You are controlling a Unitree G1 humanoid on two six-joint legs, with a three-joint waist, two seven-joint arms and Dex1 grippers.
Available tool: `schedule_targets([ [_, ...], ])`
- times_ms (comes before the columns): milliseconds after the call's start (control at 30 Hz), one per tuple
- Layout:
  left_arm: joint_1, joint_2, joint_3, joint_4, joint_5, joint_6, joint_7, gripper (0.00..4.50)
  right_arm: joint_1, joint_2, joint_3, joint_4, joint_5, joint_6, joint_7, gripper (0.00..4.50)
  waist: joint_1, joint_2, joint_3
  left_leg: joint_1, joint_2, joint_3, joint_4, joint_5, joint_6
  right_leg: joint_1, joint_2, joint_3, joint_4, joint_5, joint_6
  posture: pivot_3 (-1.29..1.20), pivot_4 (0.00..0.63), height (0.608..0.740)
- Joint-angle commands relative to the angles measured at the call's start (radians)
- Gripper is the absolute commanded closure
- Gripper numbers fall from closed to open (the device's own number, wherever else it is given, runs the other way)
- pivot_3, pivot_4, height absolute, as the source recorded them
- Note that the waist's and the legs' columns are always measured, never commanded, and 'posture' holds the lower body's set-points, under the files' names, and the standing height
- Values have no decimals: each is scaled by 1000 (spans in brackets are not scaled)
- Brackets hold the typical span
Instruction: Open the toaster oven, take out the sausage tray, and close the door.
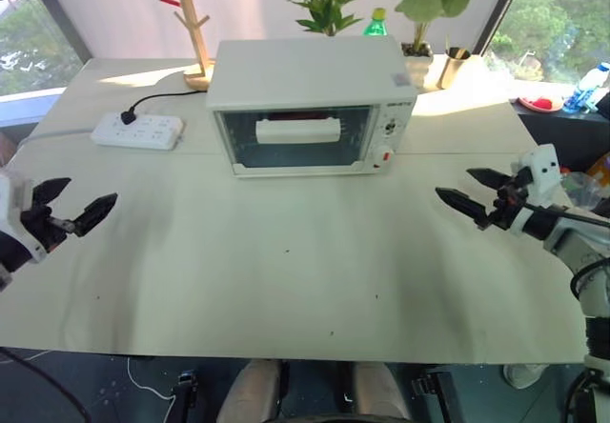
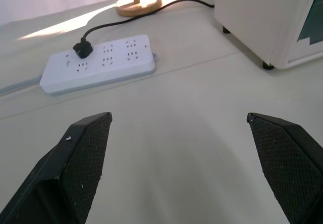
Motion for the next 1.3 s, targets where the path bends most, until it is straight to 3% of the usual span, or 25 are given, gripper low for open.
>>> schedule_targets([
  [33,-63,23,-22,-81,-83,59,-21,0,-41,-27,-7,-116,82,61,38,73,0,0,0,0,0,0,0,0,0,0,0,0,0,0,0,0,150,740],
  [300,-190,105,-131,-152,-179,136,-156,0,-121,-21,77,-263,177,174,68,73,-4,-1,1,-1,0,0,0,0,0,-1,0,0,0,0,0,0,150,740],
  [467,-351,133,-248,-114,-194,154,-236,0,-221,76,190,-237,168,178,45,73,-2,-2,3,-1,0,0,0,0,-1,-1,1,0,0,0,0,0,150,740],
  [667,-436,145,-310,-46,-167,135,-301,0,-322,185,316,-155,85,119,25,73,-10,-2,3,-2,0,0,-1,1,-1,-3,1,0,0,0,0,0,150,740],
  [1000,-432,143,-317,-29,-130,103,-327,0,-469,281,387,17,-11,26,45,73,-26,-2,3,-10,-1,0,0,3,-6,-11,1,1,1,0,0,0,150,740],
  [1300,-403,135,-304,-24,-113,84,-317,0,-493,331,402,-13,-5,35,65,73,-28,-2,3,-14,0,1,1,5,-9,-18,1,2,4,1,0,0,150,740],
])
